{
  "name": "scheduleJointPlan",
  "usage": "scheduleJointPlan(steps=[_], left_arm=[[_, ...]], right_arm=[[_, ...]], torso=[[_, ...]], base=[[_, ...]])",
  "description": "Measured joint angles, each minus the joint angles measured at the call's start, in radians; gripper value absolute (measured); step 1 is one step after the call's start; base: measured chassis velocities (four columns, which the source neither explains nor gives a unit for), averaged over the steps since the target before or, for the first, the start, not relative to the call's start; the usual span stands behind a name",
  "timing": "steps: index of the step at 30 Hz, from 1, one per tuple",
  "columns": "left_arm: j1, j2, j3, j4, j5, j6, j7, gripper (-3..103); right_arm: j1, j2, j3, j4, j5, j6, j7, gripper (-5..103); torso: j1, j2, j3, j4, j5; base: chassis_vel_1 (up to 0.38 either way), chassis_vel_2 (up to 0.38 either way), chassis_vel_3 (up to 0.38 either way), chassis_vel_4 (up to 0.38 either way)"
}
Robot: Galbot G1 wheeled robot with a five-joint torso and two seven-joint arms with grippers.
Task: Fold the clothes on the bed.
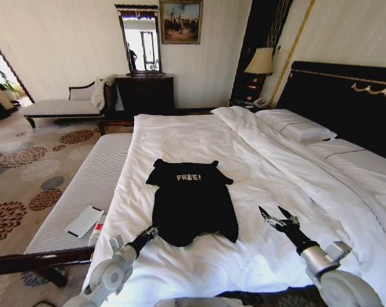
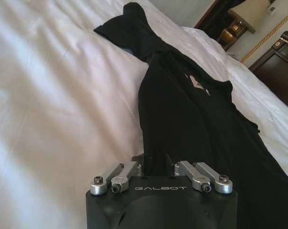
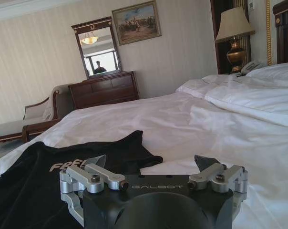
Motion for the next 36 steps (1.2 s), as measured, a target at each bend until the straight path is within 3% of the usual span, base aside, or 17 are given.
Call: scheduleJointPlan(steps=[1, 7, 10, 12, 17, 18, 22, 26, 32, 34, 36], left_arm=[[0.0, 0.0, 0.0, 0.0, 0.0, 0.0, 0.0, 28], [-0.017, 0.005, -0.038, -0.004, -0.031, 0.01, -0.019, 3], [0.0, 0.005, -0.051, -0.01, -0.031, 0.011, -0.019, 1], [0.028, 0.0, -0.069, -0.017, -0.025, 0.011, -0.015, 0], [0.04, -0.009, -0.072, -0.024, -0.019, 0.011, -0.014, 0], [0.044, -0.012, -0.07, -0.028, -0.016, 0.012, -0.013, 0], [0.052, -0.016, -0.068, -0.034, -0.012, 0.012, -0.013, 0], [0.055, -0.016, -0.069, -0.039, -0.011, 0.014, -0.014, 0], [0.049, -0.006, -0.066, -0.049, -0.013, 0.017, -0.022, 0], [0.04, -0.006, -0.057, -0.05, -0.013, 0.019, -0.031, 0], [0.037, -0.005, -0.054, -0.051, -0.013, 0.019, -0.033, 0]], right_arm=[[0.0, 0.0, 0.0, 0.0, 0.0, 0.0, 0.0, 100], [-0.014, -0.001, -0.007, 0.009, 0.036, -0.017, -0.002, 100], [-0.036, -0.007, -0.008, 0.042, 0.116, -0.052, -0.026, 100], [-0.06, -0.021, -0.008, 0.097, 0.226, -0.126, -0.072, 100], [-0.062, -0.038, -0.04, 0.13, 0.318, -0.201, -0.065, 103], [-0.058, -0.048, -0.054, 0.126, 0.352, -0.229, -0.046, 95], [-0.031, -0.069, -0.093, 0.068, 0.371, -0.26, -0.027, 85], [-0.022, -0.078, -0.118, 0.029, 0.367, -0.276, -0.022, 98], [-0.029, -0.073, -0.154, -0.008, 0.329, -0.281, -0.031, 101], [-0.023, -0.071, -0.17, -0.022, 0.316, -0.281, -0.035, 91], [-0.021, -0.071, -0.173, -0.024, 0.314, -0.281, -0.036, 91]], torso=[[0.0, 0.0, 0.0, 0.0, 0.0], [0.0, 0.0, 0.0, -0.0001, 0.0001], [0.0, 0.0, 0.0, -0.0002, 0.0001], [0.0, 0.0, 0.0, 0.0002, -0.0002], [0.0, 0.0, 0.0, 0.0, -0.0002], [0.0, 0.0, 0.0, 0.0, -0.0002], [0.0, 0.0, 0.0, 0.0, 0.0003], [0.0, 0.0, 0.0, 0.0001, 0.0002], [0.0, 0.0, 0.0, -0.0001, 0.0001], [0.0, 0.0, 0.0, -0.0002, 0.0], [0.0, 0.0, 0.0, -0.0001, 0.0]], base=[[0.0, 0.0, 0.0, 0.0], [0.0, 0.0, 0.0, 0.0], [0.0, 0.0, 0.0, 0.0], [0.0, 0.0, 0.0, 0.0], [0.0, 0.0, 0.0, 0.0], [0.0, 0.0, 0.0, 0.0], [0.0, 0.0, 0.0, 0.0], [0.0, 0.0, 0.0, 0.0], [0.0, 0.0, 0.0, 0.0], [0.0, 0.0, 0.0, 0.0], [0.0, 0.0, 0.0, 0.0]])
